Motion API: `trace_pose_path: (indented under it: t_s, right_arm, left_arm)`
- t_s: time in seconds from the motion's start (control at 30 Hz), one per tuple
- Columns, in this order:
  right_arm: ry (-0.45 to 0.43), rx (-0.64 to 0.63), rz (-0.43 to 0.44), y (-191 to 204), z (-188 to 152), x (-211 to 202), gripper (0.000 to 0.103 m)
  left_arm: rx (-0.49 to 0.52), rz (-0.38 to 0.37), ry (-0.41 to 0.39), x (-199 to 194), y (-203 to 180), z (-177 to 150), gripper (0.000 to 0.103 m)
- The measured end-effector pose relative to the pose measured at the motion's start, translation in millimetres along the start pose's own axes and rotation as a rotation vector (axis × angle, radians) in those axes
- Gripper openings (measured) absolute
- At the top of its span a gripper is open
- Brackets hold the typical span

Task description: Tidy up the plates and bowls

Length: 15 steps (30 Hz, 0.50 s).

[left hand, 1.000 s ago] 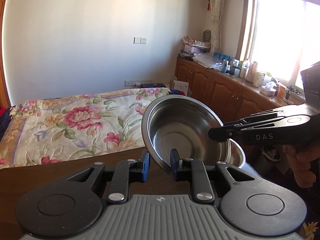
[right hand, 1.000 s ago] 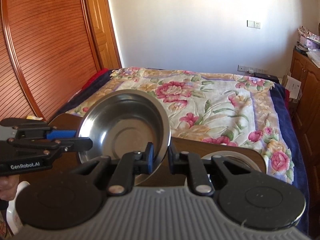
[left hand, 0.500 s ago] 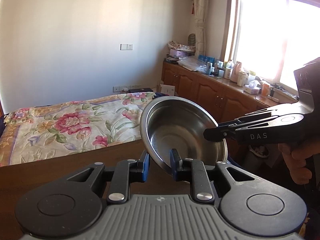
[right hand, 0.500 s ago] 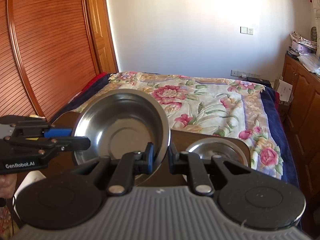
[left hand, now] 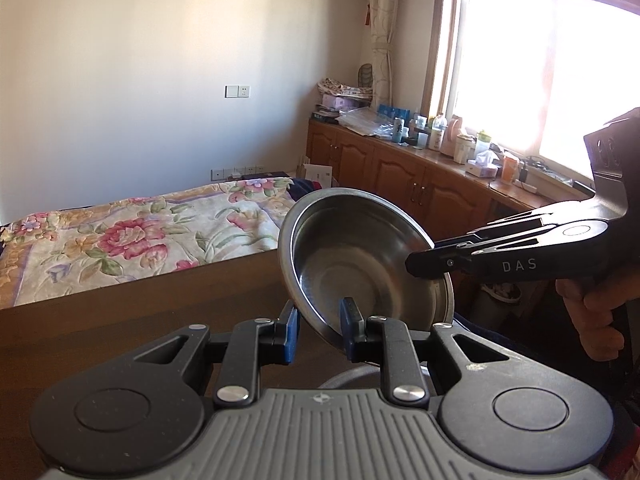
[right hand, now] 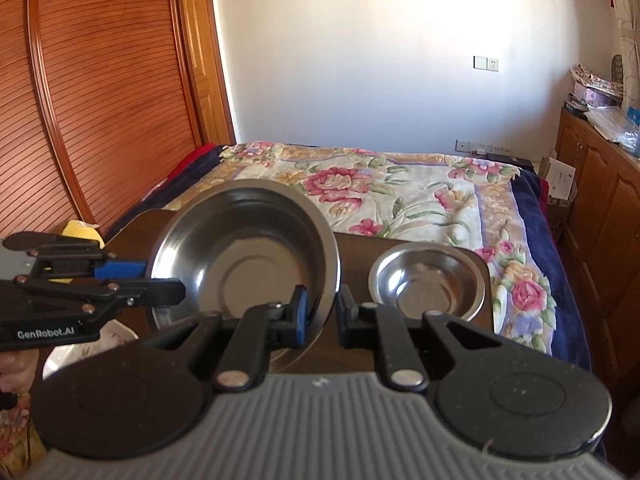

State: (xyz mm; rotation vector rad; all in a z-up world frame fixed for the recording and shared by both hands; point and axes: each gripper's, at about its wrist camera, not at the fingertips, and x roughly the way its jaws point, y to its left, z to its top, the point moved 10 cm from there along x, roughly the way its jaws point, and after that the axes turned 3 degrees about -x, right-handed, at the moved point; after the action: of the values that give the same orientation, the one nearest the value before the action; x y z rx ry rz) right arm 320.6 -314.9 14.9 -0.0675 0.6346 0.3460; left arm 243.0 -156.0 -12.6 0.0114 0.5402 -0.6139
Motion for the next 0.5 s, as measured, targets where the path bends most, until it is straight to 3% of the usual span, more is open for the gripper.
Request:
trace_pose_path:
  t_s: [0.5]
  right_arm:
    - [0.018,0.009,0.005,8,-30,-14,0.017]
  left_arm:
    - [0.020,-0.006,0.032,-10,-15,-33,0.024]
